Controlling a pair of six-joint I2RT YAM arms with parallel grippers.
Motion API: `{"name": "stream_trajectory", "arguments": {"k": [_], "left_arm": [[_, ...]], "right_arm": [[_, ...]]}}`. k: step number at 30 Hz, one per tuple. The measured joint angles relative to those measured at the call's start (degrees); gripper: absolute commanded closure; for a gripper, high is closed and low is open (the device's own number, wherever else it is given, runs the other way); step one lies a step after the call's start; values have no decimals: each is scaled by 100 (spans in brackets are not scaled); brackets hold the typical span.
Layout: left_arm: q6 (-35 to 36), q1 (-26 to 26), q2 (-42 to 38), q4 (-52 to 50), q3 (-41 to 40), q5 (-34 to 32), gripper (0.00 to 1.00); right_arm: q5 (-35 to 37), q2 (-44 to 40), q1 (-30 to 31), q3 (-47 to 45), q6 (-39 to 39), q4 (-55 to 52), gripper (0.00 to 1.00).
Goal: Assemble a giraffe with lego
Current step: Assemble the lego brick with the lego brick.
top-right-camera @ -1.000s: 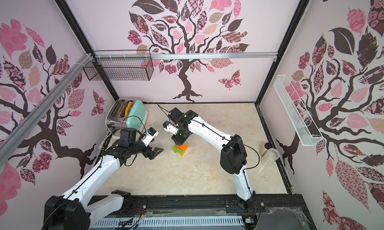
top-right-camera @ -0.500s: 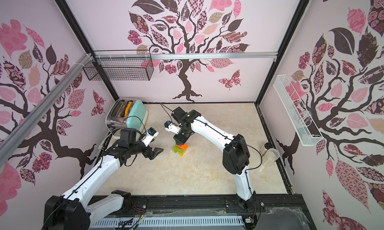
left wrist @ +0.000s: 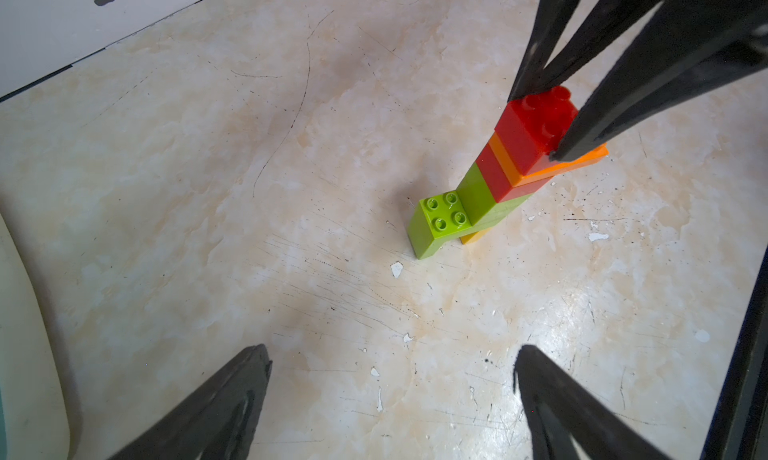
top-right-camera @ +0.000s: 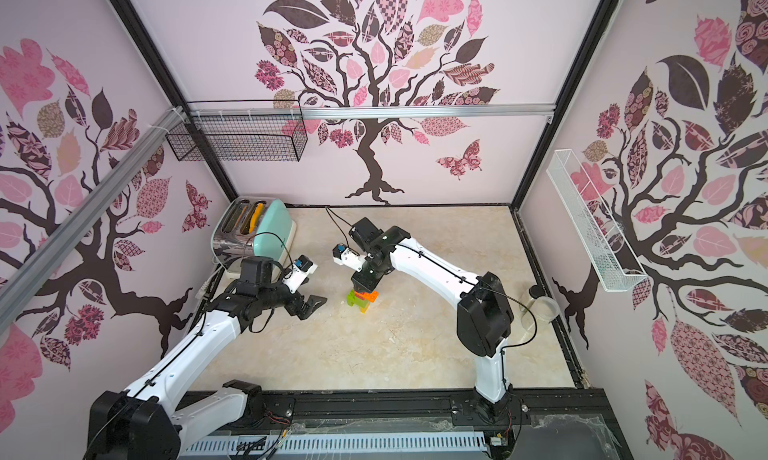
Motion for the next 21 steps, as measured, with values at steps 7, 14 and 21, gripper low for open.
{"name": "stream_trajectory", "arguments": {"k": [7, 14, 21], "left_arm": [[-2, 0, 0, 7, -4, 2, 2], [-2, 0, 0, 7, -7, 2, 2], [-2, 0, 22, 11, -7, 2, 2]], "right_arm": [[-83, -59, 2, -201, 136, 490, 81], [-85, -59, 2, -201, 131, 496, 81], [70, 50, 2, 22, 144, 214, 81]]}}
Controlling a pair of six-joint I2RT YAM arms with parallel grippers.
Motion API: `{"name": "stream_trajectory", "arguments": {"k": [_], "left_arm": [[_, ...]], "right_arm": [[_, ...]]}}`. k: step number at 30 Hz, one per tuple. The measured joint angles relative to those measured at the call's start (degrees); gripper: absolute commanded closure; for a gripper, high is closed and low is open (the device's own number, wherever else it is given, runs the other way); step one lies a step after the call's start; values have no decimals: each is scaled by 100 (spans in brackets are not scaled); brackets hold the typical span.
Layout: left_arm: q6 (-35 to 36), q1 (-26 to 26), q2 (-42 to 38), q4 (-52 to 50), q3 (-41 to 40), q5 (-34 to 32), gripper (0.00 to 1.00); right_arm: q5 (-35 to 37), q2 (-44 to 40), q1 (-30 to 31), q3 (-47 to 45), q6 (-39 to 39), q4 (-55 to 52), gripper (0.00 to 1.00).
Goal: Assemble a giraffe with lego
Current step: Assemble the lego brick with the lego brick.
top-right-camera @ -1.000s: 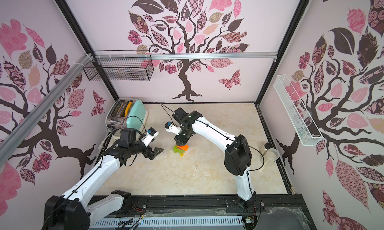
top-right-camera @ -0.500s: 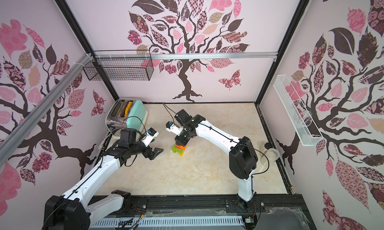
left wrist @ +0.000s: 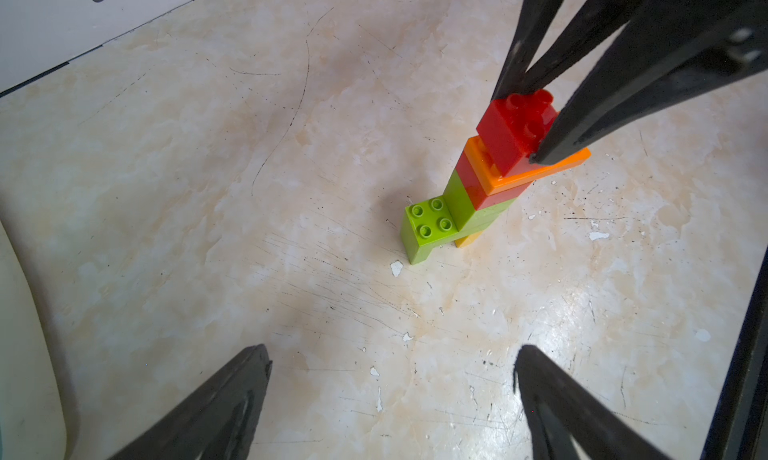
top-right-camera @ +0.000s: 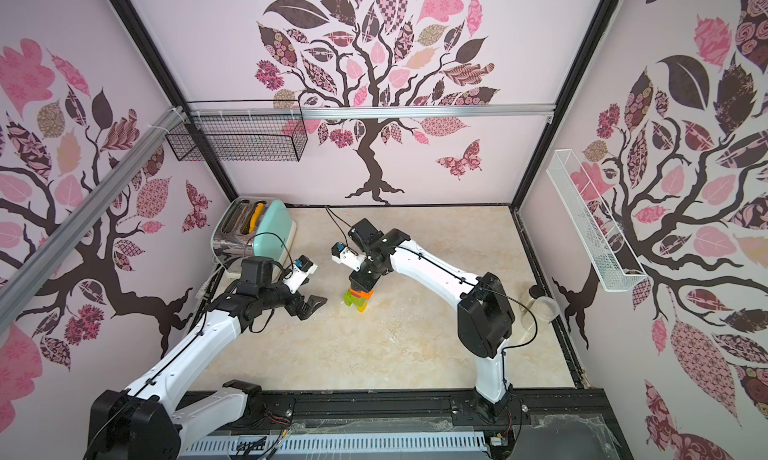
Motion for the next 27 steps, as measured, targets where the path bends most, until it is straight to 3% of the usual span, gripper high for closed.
{"name": "stream_trajectory", "arguments": {"k": [27], "left_arm": [[0, 0, 0, 17, 0, 2, 2]], "right_arm": [[234, 640, 151, 870, 50, -649, 81]]}}
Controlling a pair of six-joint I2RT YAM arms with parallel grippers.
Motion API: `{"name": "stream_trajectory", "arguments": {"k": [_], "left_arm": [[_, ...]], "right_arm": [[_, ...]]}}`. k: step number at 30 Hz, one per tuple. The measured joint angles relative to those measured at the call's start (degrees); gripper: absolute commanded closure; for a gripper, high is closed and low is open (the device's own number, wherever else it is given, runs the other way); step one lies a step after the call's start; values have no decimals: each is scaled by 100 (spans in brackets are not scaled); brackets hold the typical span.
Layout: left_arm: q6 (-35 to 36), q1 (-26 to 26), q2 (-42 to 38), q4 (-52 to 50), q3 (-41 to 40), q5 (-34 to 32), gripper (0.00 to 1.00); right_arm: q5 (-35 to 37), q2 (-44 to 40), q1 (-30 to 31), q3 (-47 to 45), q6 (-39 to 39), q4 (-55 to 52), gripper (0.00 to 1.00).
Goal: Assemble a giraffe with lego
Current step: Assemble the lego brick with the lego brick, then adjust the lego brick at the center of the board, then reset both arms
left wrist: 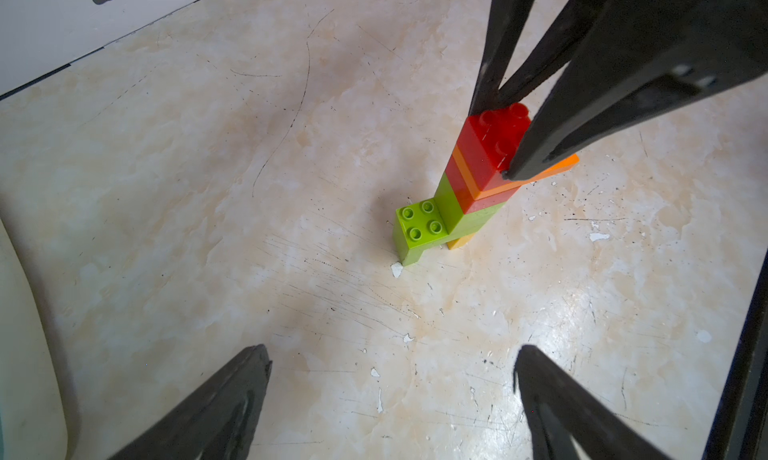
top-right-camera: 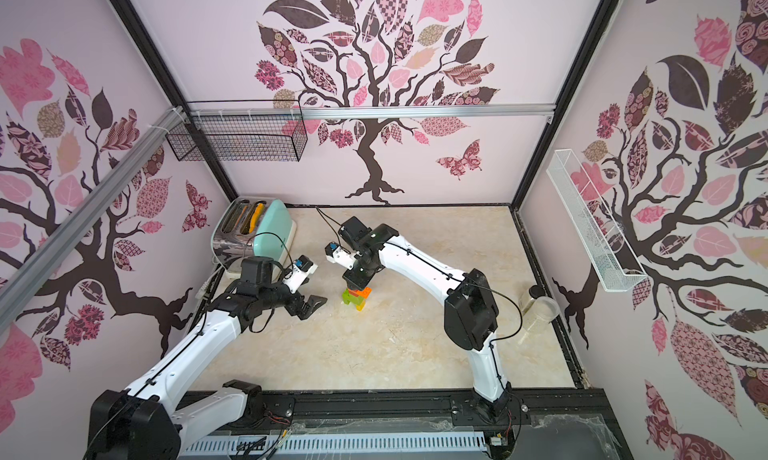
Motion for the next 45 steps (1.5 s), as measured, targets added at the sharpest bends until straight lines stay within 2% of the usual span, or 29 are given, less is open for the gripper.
{"name": "stream_trajectory", "arguments": {"k": [6, 10, 12, 14, 17, 18, 19, 23, 24, 25, 29, 31, 33, 37, 39, 41, 43, 45], "left_arm": [[0, 0, 0, 0, 0, 2, 2], [0, 0, -2, 0, 0, 2, 2], [0, 0, -2, 2, 0, 4, 2], [0, 0, -2, 2, 0, 7, 2], [-24, 0, -2, 9, 0, -24, 2], [-74, 0, -2, 28, 0, -72, 2], [-162, 0, 0, 68, 0, -142, 2], [-566, 0, 111, 407, -2, -662, 2], [-651, 7, 201, 509, -2, -813, 2], [-721, 13, 295, 632, -13, -931, 2], [-970, 151, 577, 1773, -570, -1285, 2], [-1058, 223, 658, 2625, -1158, -1381, 2], [-1123, 293, 944, 3602, -1766, -1513, 2], [-1475, 579, 1622, 4413, -1908, -1768, 2], [-1775, 887, 1875, 4662, -1644, -1963, 2], [-2011, 1172, 1974, 5134, -1508, -2197, 2], [-2170, 1421, 2072, 6024, -1696, -2310, 2], [-2286, 1534, 2505, 7239, -2103, -2347, 2]], "right_arm": [[42, 114, 4, 122, 24, -155, 78], [118, 133, 22, 146, 76, -184, 57], [400, 208, 37, 131, 96, -291, 48], [678, 348, 20, 17, 133, -509, 42], [951, 407, -101, 59, 144, -739, 39], [1012, 404, -166, 197, 144, -809, 32], [1040, 404, -232, 323, 162, -815, 30], [1110, 175, -507, 599, 175, -614, 27], [1073, 24, -577, 507, 212, -520, 19], [1005, -177, -645, 341, 275, -380, 18], [715, -1438, -986, -890, 540, 476, 18], [754, -2214, -1228, -1812, 723, 1172, 10], [962, -3167, -1589, -3165, 896, 2245, 1], [1604, -4527, -2350, -5978, 901, 4446, 1], [1954, -4629, -2688, -7114, 911, 5429, 1], [2188, -4529, -2983, -7834, 1034, 6059, 1], [2400, -4310, -3261, -8264, 1187, 6767, 1], [2581, -3998, -3418, -8459, 1259, 7584, 1]]}}
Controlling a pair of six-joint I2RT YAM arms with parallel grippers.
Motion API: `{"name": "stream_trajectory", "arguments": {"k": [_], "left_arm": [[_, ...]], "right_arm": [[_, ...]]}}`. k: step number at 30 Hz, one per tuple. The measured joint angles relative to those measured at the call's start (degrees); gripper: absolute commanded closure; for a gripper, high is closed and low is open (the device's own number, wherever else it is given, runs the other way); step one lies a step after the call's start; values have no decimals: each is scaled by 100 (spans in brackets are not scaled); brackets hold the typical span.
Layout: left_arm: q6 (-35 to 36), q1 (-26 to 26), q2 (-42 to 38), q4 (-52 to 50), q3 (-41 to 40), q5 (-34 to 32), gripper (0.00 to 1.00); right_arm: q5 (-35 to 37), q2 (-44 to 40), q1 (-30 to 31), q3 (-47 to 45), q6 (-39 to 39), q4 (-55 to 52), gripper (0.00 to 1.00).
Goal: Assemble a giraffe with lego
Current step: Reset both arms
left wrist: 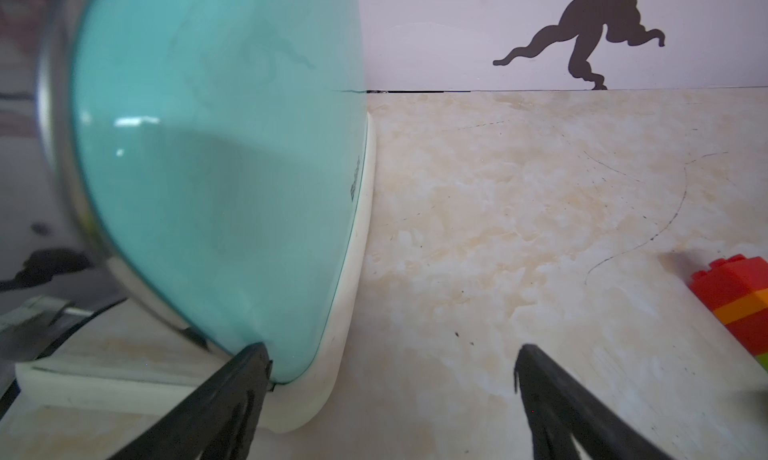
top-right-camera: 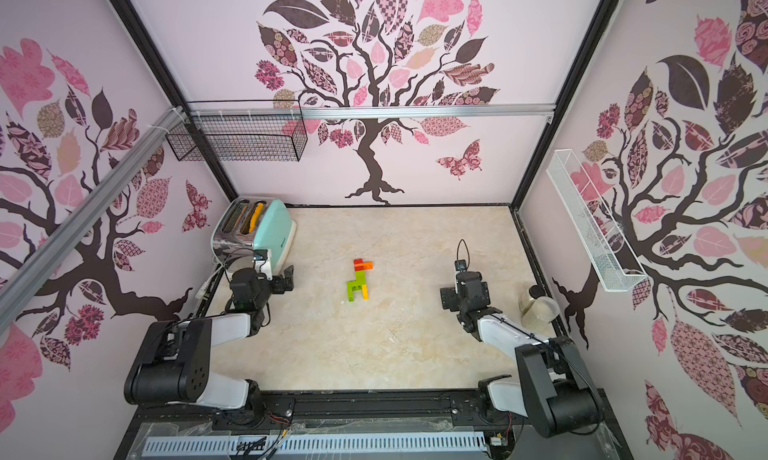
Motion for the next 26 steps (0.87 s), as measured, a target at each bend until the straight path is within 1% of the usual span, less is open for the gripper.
{"name": "stream_trajectory", "arguments": {"k": [2, 5, 6, 8, 10, 12, 26], "left_arm": [[-59, -33, 197, -83, -173, -107, 2], [-157, -72, 293, -59, -48, -278, 2], [-177, -72, 280, -37, 13, -315, 2], [-243, -63, 273, 122, 101, -356, 2], [-269, -66, 256, 83, 107, -369, 2], [-284, -66, 256, 90, 107, -385, 2], [-291, -61, 254, 160, 72, -369, 2]], "right_arm": [[35, 219, -20, -20, 13, 643, 1], [26, 599, -81, -24, 11, 1895, 1], [0, 782, -157, -44, 70, 2326, 1], [-118, 1163, -527, -138, 299, 3032, 0], [-92, 1300, -837, -197, 485, 3180, 0], [-61, 1300, -960, -216, 623, 3289, 0], [15, 1300, -883, -190, 839, 3471, 0]]}}
